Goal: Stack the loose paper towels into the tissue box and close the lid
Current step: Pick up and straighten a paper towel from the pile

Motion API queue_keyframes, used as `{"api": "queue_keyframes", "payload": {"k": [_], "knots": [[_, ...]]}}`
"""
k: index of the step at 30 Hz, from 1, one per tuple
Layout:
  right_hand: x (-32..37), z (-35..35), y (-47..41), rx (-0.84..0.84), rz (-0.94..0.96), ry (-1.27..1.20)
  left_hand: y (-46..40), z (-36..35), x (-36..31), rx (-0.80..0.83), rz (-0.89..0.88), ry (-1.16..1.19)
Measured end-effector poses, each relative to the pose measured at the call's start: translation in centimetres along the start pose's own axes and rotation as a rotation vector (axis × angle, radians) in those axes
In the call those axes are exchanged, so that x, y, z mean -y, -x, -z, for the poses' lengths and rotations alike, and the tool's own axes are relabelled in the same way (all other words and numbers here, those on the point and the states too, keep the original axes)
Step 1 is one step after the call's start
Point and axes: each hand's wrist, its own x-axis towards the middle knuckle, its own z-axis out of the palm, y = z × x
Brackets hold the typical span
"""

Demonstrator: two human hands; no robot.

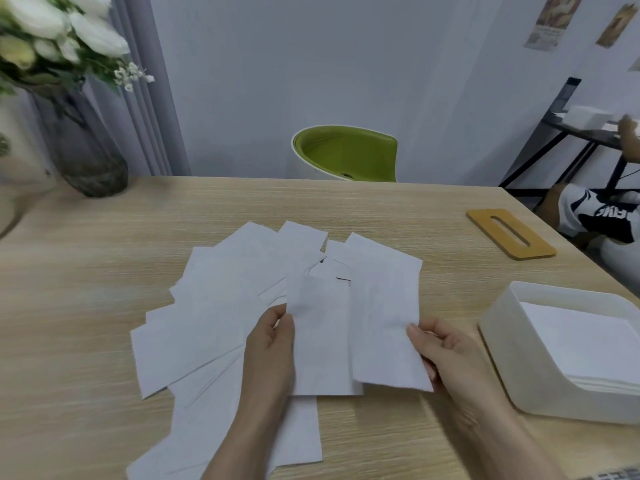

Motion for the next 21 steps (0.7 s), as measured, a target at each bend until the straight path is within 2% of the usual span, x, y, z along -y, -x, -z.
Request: {"api": "queue_keyframes", "payload": {"k": [5, 21], "knots": [[-0.9, -3.8, 0.5, 0.081, 0.022, -0.042, 0.0, 0.1, 0.1, 0.021, -0.017, 0.005], [-1.9, -5.5, 0.7, 0.039, 0.043, -0.037, 0.1, 0.1, 0.1, 0.007, 0.015, 0.128]]}}
